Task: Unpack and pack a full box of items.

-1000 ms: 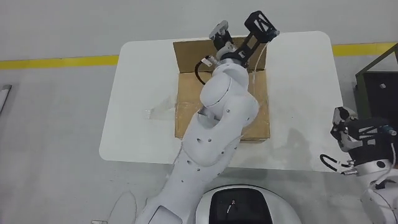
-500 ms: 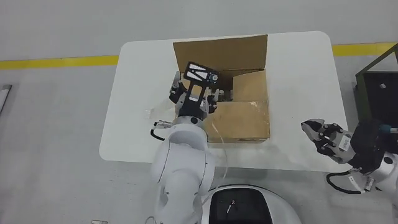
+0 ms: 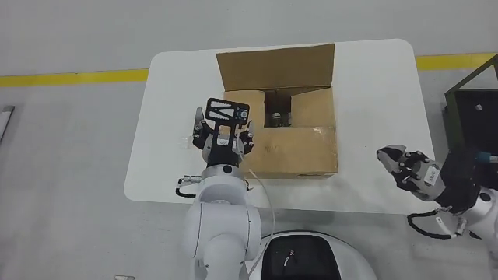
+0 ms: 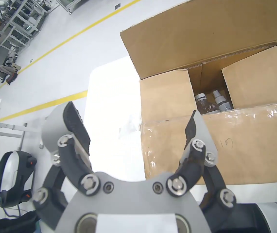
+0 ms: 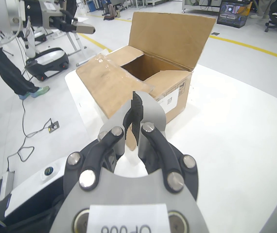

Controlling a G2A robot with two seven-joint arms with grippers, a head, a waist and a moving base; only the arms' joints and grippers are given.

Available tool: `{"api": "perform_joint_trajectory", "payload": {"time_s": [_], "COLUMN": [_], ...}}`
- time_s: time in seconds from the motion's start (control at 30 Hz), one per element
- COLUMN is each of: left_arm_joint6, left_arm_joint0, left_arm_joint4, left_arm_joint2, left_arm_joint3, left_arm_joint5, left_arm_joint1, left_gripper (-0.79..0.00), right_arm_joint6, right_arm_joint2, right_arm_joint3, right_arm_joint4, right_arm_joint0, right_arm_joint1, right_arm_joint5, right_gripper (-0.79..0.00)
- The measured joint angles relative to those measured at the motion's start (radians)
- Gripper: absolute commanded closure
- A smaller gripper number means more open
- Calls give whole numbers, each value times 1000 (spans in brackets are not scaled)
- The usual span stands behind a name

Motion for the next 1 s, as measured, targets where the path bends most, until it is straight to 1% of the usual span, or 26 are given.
{"api": "perform_joint_trajectory", "payload": {"time_s": [0.13,0.27,0.33,0.4,0.47,0.5,0.53,0.57,0.6,0.67,0.7,0.77,0.83,0.93,1.0], "left_arm_joint6": [0,0,0,0,0,0,0,0,0,0,0,0,0,0,0], "left_arm_joint0": [0,0,0,0,0,0,0,0,0,0,0,0,0,0,0], "left_arm_joint4": [0,0,0,0,0,0,0,0,0,0,0,0,0,0,0], "left_arm_joint2": [0,0,0,0,0,0,0,0,0,0,0,0,0,0,0], "left_arm_joint3": [0,0,0,0,0,0,0,0,0,0,0,0,0,0,0], "left_arm_joint5": [0,0,0,0,0,0,0,0,0,0,0,0,0,0,0], "left_arm_joint1": [0,0,0,0,0,0,0,0,0,0,0,0,0,0,0], "left_gripper": [-785,-785,-785,-785,-785,-785,-785,-785,-785,-785,-785,-785,-785,-785,-785], "right_arm_joint6": [113,276,351,454,520,543,561,577,587,603,613,630,636,633,634], "right_arm_joint2": [-43,-108,-141,-188,-232,-250,-264,-281,-293,-316,-325,-342,-354,-366,-374], "right_arm_joint3": [40,125,174,230,279,297,313,332,346,377,389,408,418,426,432], "right_arm_joint4": [112,241,278,290,312,324,327,328,329,333,332,327,339,344,346], "right_arm_joint0": [96,247,317,399,471,496,519,546,562,592,601,617,624,629,629], "right_arm_joint1": [13,30,37,45,49,50,52,53,54,57,58,62,64,68,71], "right_arm_joint5": [62,130,149,172,193,199,205,209,211,214,213,215,217,215,211], "right_gripper": [0,0,0,0,-117,-163,-188,-194,-222,-219,-237,-246,-292,-308,-305]}}
